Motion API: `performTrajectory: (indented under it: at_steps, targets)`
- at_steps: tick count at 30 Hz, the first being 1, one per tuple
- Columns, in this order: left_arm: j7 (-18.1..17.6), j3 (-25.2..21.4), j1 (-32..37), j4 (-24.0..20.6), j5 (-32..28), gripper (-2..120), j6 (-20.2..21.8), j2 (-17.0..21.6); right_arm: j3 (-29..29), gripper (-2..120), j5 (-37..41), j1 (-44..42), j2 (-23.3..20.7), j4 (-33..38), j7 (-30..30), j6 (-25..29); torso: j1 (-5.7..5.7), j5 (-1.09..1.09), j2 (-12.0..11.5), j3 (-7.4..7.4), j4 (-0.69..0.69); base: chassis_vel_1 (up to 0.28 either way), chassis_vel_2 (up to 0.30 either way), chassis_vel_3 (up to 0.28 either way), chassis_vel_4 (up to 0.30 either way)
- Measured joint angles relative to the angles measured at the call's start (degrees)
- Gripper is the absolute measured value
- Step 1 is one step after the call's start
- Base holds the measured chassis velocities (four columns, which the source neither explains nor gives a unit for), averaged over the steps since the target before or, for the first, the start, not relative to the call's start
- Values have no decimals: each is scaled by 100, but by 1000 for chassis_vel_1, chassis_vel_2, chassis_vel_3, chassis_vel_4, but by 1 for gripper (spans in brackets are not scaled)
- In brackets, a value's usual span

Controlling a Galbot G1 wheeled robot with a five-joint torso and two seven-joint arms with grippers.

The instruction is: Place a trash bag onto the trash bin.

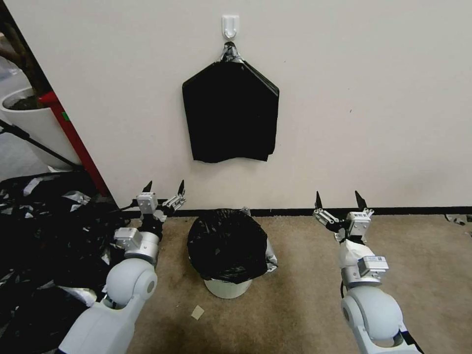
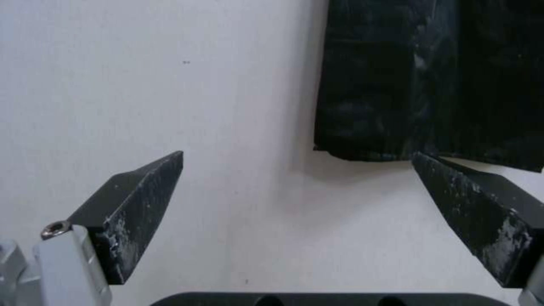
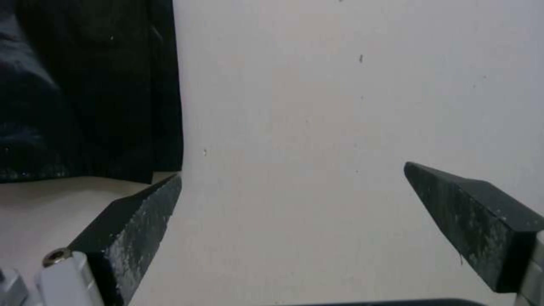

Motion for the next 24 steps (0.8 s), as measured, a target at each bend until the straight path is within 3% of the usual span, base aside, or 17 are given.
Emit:
performTrajectory:
  at_steps: [24]
  targets:
    - [-76,2,9,-19,153,100,31,-6,-23,100,-5,-1,-5,1,26,-15,0,-1,0,0,0,0,0,0,0]
